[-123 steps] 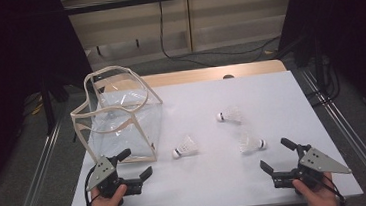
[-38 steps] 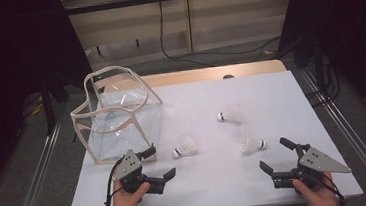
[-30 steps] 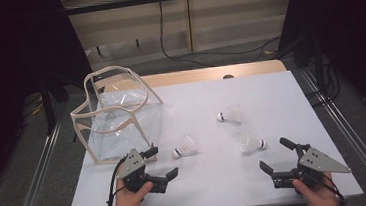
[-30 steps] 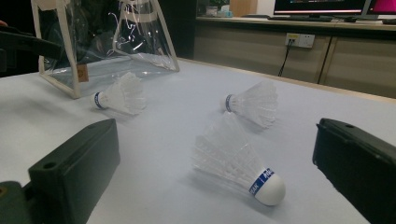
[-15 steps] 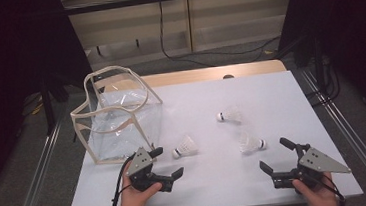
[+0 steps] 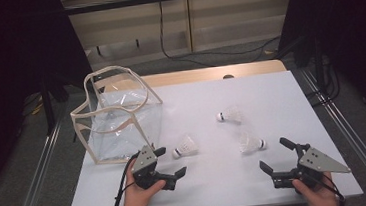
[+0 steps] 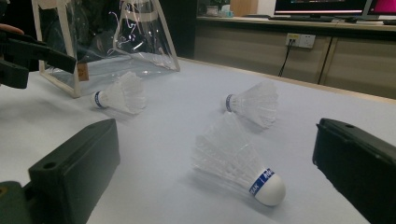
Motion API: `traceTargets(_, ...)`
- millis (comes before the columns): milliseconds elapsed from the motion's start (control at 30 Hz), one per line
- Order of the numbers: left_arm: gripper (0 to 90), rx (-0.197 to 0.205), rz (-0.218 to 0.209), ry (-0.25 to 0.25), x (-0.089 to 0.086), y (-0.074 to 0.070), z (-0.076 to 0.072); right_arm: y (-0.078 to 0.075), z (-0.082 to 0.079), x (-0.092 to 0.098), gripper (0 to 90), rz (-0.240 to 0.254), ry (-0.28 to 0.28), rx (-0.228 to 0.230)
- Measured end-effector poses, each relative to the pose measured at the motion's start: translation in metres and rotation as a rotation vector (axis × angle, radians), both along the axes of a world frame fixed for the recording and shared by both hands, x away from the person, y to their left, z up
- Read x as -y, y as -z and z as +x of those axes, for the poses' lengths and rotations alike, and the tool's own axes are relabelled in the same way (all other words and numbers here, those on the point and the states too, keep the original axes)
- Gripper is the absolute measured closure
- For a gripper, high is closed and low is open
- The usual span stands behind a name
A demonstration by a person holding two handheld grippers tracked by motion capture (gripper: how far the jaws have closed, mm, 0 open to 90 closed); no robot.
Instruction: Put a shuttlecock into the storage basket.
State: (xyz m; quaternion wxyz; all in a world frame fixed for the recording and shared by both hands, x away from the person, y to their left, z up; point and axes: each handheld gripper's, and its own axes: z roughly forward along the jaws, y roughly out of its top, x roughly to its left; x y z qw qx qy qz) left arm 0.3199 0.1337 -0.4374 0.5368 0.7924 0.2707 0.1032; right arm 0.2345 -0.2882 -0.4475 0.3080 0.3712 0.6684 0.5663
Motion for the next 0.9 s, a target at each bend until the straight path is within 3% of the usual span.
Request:
traceTargets(700,2.2,-0.039,0.09,-0.035,0.016,0.001,0.005,0.0,0.0,0.0,0.4,-0.003,-0.005,0.006)
traceTargets(900,2.0,-0.058,0.078,-0.048,0.02,0.001,0.006,0.0,0.0,0.0,0.4,-0.003,-0.004,0.005)
